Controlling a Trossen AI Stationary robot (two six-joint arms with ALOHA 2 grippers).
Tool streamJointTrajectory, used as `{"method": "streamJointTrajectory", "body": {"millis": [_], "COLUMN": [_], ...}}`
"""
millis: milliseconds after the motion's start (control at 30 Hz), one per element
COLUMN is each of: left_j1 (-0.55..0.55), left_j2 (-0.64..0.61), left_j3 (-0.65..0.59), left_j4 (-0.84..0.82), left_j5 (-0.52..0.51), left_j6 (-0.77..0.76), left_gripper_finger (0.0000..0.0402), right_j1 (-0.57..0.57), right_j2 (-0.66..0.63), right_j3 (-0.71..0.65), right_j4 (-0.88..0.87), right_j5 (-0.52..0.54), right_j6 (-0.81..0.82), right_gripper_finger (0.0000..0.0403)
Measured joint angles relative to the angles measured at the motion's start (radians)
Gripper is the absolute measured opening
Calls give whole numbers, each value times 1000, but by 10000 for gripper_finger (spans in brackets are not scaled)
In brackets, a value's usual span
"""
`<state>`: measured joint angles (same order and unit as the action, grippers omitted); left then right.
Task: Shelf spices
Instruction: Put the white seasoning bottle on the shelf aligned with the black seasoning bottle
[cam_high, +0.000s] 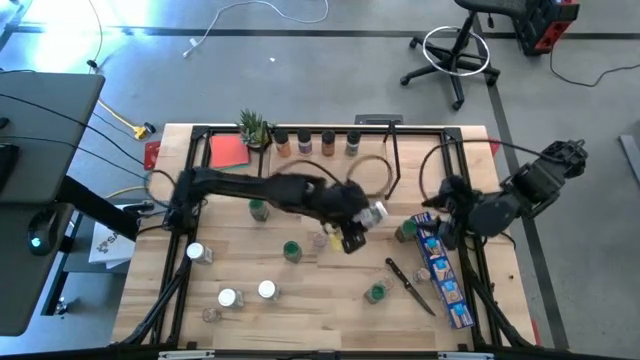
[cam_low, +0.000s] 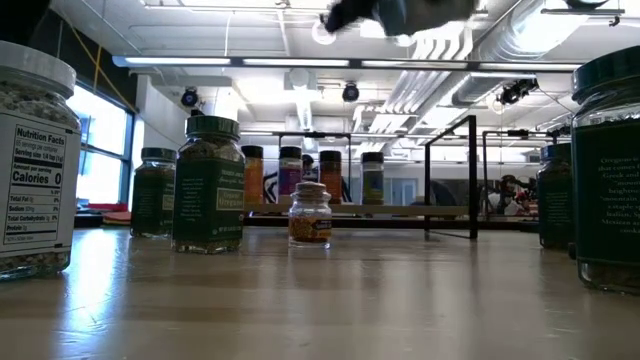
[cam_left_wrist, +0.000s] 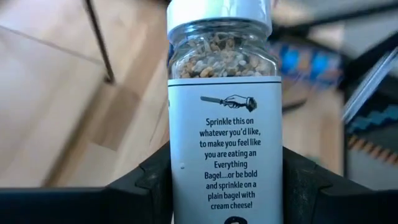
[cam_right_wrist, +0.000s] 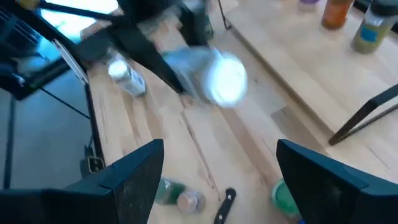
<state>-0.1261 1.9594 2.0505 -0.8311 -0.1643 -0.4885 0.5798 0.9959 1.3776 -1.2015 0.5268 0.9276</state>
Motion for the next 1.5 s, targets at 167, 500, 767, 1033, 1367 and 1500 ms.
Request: {"method": "streamJointTrajectory", "body": {"millis": [167,500,767,1033,1367,1500], "left_j1": [2,2,2,15,116,142], "left_j2": [-133,-277,-359,-494,-647,-666], "left_j3": [0,-1,-37,-142,-405,-481], "left_j4": [9,46,102,214,474,624], "left_j5": [-144,-186,-76,-51,109,166], "left_j6": [-31,79,181,254,229,218], "left_gripper_finger": [185,185,185,185,185,185], "right_j1": [-88,-278,-443,-490,-522,-547], "right_j2": [-44,39,158,275,426,453], "right_j3": [-34,-36,-35,-29,147,201], "right_j4": [18,616,1107,1276,1278,1279], "right_j5": [-2,-140,-328,-362,-355,-379], "right_j6": [-203,-475,-569,-536,-577,-542], "right_gripper_finger": [306,306,306,306,306,306]}}
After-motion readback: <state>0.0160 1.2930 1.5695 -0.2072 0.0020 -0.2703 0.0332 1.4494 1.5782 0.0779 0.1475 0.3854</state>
